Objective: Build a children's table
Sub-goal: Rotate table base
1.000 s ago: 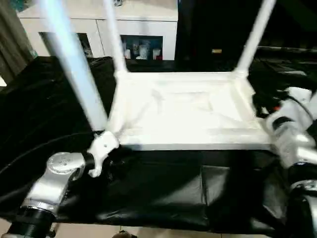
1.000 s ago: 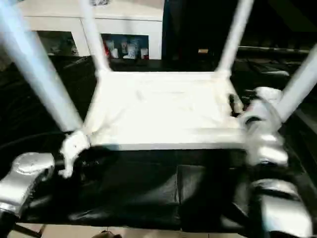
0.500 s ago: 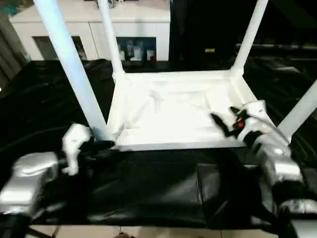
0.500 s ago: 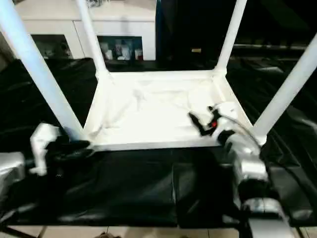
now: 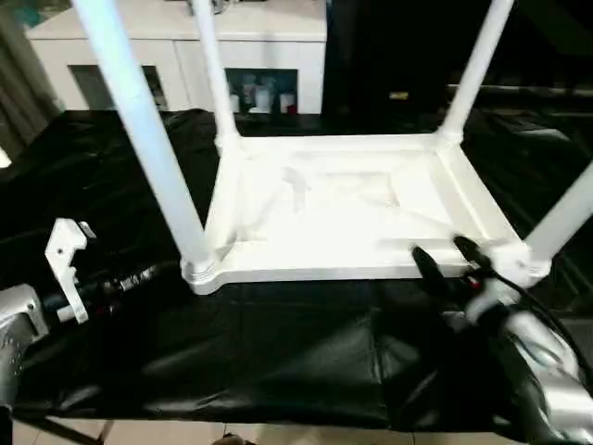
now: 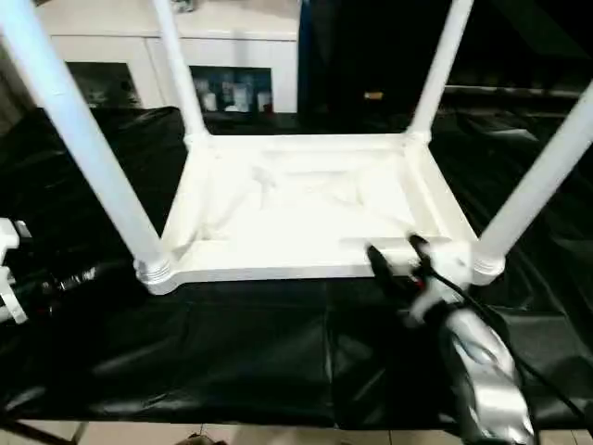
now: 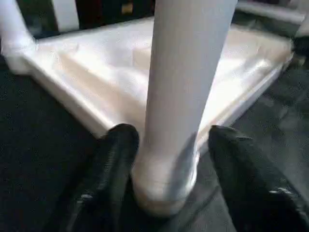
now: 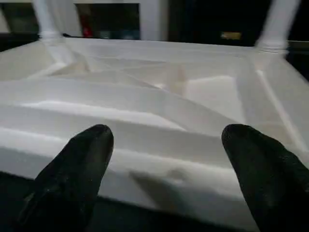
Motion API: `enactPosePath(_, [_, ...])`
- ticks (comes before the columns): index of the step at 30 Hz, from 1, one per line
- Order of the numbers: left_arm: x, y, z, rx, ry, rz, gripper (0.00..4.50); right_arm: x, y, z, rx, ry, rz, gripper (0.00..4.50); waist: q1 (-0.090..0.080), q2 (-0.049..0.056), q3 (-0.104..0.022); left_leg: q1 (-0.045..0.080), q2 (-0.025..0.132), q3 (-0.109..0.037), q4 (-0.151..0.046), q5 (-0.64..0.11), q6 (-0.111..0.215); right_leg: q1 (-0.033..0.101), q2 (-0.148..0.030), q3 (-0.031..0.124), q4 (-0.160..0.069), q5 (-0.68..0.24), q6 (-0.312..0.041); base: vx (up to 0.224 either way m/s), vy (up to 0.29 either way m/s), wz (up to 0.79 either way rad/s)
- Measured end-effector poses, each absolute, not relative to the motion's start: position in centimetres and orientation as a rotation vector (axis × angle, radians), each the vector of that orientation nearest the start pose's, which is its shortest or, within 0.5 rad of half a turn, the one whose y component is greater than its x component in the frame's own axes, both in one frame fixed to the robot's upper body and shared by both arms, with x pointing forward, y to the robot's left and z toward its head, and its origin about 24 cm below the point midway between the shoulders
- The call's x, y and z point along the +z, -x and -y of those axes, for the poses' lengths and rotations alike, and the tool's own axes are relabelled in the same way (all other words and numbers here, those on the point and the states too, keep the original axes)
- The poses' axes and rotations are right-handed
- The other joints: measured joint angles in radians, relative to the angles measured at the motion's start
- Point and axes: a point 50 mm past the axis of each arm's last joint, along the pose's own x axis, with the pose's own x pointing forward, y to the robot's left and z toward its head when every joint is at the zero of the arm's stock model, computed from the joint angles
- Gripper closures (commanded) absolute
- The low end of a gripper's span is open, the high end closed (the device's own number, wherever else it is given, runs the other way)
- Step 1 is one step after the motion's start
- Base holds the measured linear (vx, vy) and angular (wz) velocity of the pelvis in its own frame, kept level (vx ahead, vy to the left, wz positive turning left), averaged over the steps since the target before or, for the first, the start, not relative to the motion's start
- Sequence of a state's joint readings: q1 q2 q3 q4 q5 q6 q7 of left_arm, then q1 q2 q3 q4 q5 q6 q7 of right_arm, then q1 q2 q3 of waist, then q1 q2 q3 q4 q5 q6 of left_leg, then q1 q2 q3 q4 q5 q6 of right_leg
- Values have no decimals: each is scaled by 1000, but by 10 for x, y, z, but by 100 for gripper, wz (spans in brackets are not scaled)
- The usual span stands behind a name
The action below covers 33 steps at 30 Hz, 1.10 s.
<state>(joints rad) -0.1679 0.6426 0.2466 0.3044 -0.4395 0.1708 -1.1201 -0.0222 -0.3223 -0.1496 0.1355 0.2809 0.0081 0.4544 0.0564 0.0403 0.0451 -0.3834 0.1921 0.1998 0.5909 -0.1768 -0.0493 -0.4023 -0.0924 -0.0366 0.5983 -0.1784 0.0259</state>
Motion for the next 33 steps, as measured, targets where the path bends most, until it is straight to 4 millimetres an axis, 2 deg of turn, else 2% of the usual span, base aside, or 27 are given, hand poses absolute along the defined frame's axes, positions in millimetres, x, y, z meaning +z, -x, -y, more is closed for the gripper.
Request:
enactPosePath(8, [87,-262,-278,-800,53,-130,67,33,-240,242,205,17,-155,46,-13,-1,0,1,0,-1,-1,0,0,-1,0,-1,0,0,0,0,0,0])
enactPosePath(11, [84,-265,-270,-804,83,-115,56,30,-245,246,206,40,-189,46,-13,-1,0,1,0,-1,-1,0,0,0,0,-1,-2,0,0,0,0,0])
enactPosePath(16, [86,-270,-254,-827,139,-91,4,26,-257,242,206,66,-225,46,-13,-5,-2,0,0,-1,-1,0,0,0,0,-1,-2,1,-1,0,0,0])
enactPosePath(23, [103,-268,-209,-1025,312,-43,4,24,-276,233,211,103,-261,46,-19,-12,-3,0,0,0,0,0,0,0,0,-1,-2,5,-7,0,0,0])
enactPosePath(27, [110,-258,-196,-1163,373,-69,4,19,-282,222,238,91,-292,46,-21,-12,-3,0,0,0,0,0,0,-1,0,-1,0,5,-7,0,0,0])
enactPosePath(33, [117,-249,-178,-1298,433,-103,4,20,-293,217,253,92,-298,46,-28,-13,-2,0,0,0,0,0,0,-1,0,-1,0,5,-8,0,0,0])
